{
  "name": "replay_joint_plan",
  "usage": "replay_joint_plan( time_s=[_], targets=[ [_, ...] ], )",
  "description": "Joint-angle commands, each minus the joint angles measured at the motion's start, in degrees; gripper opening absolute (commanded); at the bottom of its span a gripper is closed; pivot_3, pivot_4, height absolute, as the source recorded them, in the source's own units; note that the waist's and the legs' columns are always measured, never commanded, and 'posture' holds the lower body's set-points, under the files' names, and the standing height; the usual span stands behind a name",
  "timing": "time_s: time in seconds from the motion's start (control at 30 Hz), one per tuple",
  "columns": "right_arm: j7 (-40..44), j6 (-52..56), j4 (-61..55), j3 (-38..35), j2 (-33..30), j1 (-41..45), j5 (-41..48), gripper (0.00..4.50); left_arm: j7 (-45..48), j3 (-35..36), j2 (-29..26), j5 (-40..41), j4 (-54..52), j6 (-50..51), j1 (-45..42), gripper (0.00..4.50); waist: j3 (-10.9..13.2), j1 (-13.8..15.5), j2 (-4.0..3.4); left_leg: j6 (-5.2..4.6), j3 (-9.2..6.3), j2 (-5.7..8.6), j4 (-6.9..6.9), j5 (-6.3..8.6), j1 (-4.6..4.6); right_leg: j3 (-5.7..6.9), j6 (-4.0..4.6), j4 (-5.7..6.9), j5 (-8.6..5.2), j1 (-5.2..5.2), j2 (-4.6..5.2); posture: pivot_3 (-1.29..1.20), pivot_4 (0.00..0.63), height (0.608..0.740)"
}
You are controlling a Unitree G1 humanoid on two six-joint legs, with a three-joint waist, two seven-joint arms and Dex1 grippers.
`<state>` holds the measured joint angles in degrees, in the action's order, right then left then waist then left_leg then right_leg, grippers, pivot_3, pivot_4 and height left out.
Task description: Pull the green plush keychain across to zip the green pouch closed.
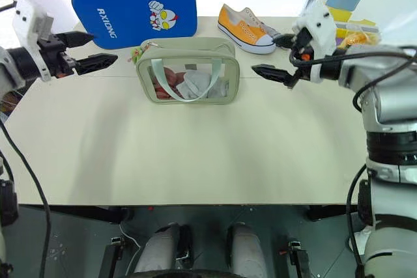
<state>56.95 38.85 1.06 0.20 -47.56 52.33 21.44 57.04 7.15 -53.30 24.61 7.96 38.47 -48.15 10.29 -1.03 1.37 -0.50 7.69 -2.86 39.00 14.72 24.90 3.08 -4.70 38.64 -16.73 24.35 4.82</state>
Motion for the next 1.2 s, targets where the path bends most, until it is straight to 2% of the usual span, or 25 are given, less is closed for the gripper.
replay_joint_plan(
  time_s=[0.03,0.3,0.43,0.63,0.87,0.97,1.2],
  targets=[
    [1.51,-2.75,1.90,1.32,0.77,2.52,-1.28,4.50,0.94,0.26,-0.98,-1.07,0.28,-2.32,-0.56,4.48,0.00,0.03,0.00,0.00,0.00,0.00,0.02,0.00,0.02,0.00,0.00,0.00,0.00,0.01,0.00,0.00,0.150,0.740],
    [2.64,-6.42,6.67,3.33,3.40,7.36,-3.40,4.50,-0.38,2.70,-1.32,0.71,-2.35,-0.61,0.27,4.48,0.01,0.19,0.00,0.00,-0.02,0.01,0.14,-0.01,0.41,0.00,-0.01,0.04,0.01,0.34,0.01,0.00,0.150,0.740],
    [3.27,-10.45,10.98,6.10,7.47,10.57,-5.83,4.50,0.28,3.61,-1.94,3.21,-6.75,3.47,1.53,4.48,0.01,-0.11,0.00,0.00,-0.02,0.00,0.15,-0.01,0.40,0.00,-0.01,0.04,0.01,0.34,0.00,0.00,0.150,0.740],
    [-0.16,-21.91,27.68,11.45,17.31,17.36,-14.26,4.50,-3.33,4.20,1.32,7.03,-16.78,7.65,4.68,4.48,0.01,-0.21,-0.01,0.03,-0.02,-0.02,0.16,-0.02,0.39,-0.01,-0.01,0.19,0.00,0.38,-0.01,0.00,0.150,0.740],
    [-0.88,-32.70,41.75,14.03,22.29,21.46,-20.65,4.50,-9.07,6.79,3.00,9.70,-23.98,11.19,8.74,4.48,0.01,0.05,-0.01,0.03,-0.07,0.06,0.18,-0.03,0.42,-0.03,0.00,0.22,0.01,0.37,0.05,0.00,0.150,0.740],
    [-0.83,-37.33,45.48,14.68,22.82,22.10,-22.93,3.81,-11.30,7.52,2.79,9.09,-25.10,11.06,10.52,4.50,0.01,-0.14,-0.01,0.03,-0.07,0.05,0.18,-0.03,0.41,-0.03,0.00,0.25,0.01,0.36,0.05,0.00,0.150,0.740],
    [0.27,-43.70,48.95,14.52,23.83,23.26,-25.61,0.28,-13.64,8.61,2.35,9.79,-25.45,10.75,11.23,4.50,0.01,-0.35,-0.01,0.07,-0.08,0.04,0.19,-0.05,0.36,-0.02,0.00,0.34,0.00,0.37,0.05,0.00,0.150,0.740]
  ],
)
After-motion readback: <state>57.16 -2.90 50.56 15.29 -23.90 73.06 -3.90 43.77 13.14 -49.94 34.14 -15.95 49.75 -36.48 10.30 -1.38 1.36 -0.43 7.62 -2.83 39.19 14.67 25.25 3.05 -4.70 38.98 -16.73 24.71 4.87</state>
